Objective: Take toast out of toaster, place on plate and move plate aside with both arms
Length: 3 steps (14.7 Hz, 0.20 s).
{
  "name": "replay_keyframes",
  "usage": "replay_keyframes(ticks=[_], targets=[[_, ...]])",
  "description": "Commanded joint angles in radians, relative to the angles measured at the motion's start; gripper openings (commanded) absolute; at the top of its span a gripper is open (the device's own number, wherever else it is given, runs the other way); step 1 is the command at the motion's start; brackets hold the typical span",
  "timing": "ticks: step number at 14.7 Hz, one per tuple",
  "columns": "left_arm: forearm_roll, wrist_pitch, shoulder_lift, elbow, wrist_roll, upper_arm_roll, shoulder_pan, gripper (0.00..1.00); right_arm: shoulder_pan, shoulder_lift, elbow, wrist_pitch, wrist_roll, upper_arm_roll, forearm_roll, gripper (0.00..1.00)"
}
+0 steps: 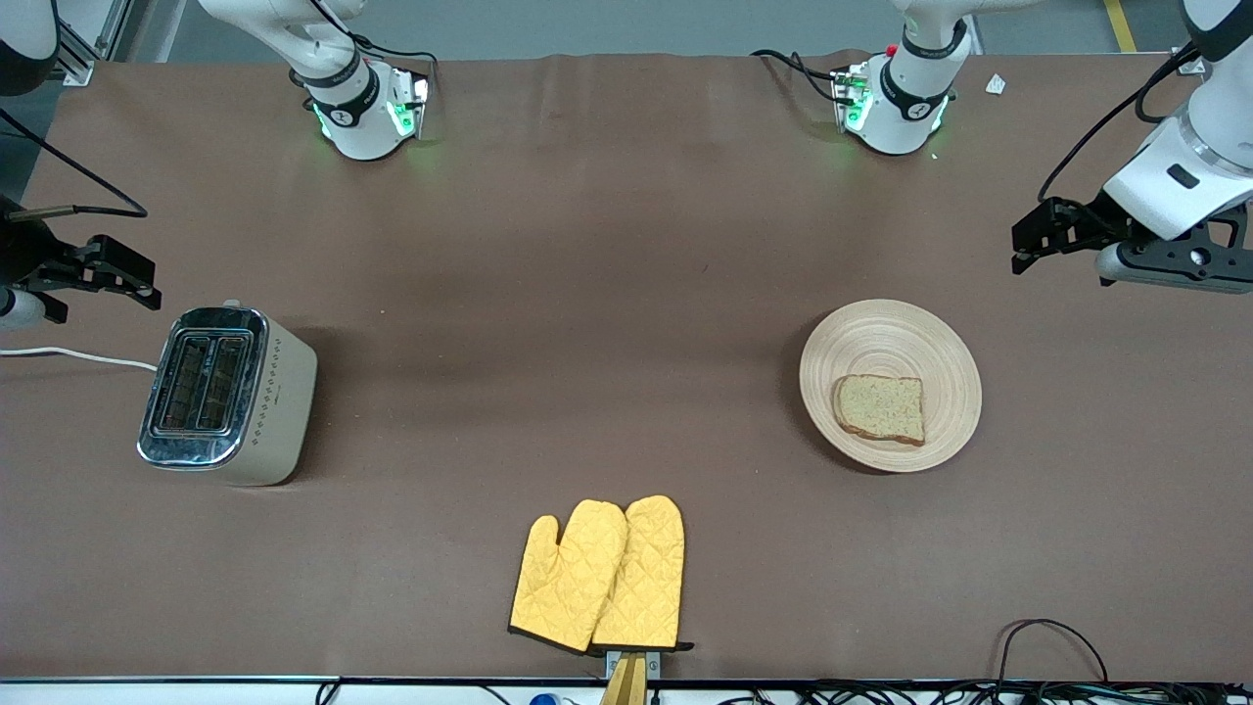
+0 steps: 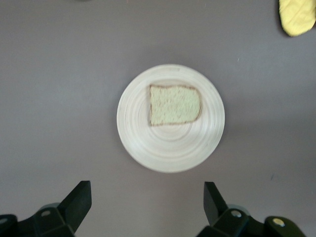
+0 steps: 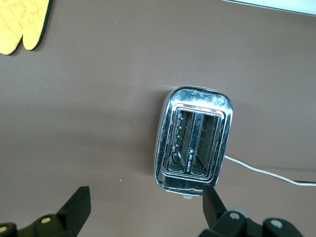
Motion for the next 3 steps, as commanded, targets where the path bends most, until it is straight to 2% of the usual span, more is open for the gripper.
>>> replay_keyframes(ticks=[1,3], targets=[[0.025,-0.125,0.082,0.163,0.008,-0.001,0.006,1.00,-0.002,0.003,0.012,-0.007,0.014,0.003,-0.009,1.00],[0.053,-0.150,0.100,0.209,0.008,-0.001,0.004,1.00,-0.004,0.003,0.012,-0.006,0.014,0.003,-0.009,1.00]])
